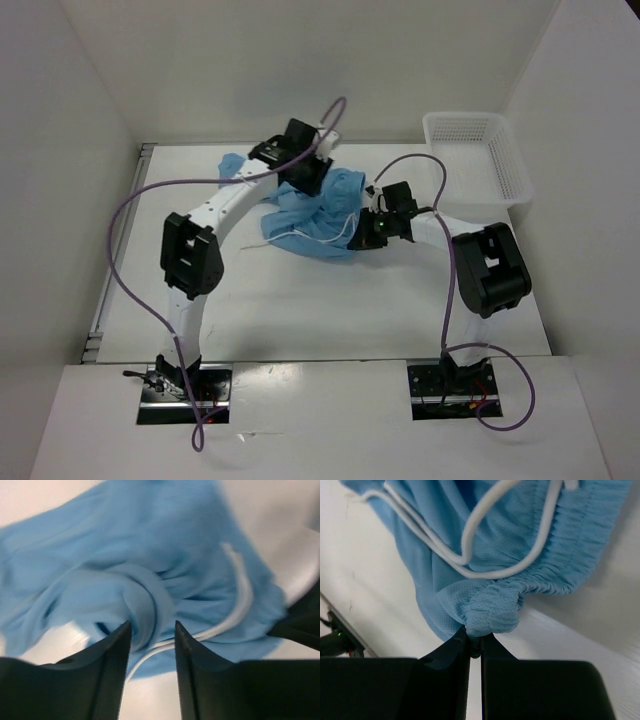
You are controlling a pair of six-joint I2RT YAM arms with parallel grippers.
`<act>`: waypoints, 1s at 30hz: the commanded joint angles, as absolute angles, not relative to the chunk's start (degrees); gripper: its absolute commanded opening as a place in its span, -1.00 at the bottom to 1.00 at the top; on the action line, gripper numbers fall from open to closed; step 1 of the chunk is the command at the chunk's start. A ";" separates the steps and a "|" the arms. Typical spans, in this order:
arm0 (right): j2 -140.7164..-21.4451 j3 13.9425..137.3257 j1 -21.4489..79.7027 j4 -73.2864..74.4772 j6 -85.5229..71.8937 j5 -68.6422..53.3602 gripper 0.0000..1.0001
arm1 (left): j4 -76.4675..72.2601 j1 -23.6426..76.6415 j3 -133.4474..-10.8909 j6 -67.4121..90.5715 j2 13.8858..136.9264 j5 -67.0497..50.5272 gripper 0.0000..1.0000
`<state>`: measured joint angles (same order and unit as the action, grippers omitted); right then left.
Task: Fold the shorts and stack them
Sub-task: Flatten the shorts out
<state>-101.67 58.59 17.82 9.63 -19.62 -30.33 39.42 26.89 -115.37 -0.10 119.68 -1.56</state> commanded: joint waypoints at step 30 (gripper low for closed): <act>-96.24 58.97 13.27 12.83 -11.51 -20.83 -1.00 | 35.68 14.24 -94.75 0.00 123.93 -18.02 0.48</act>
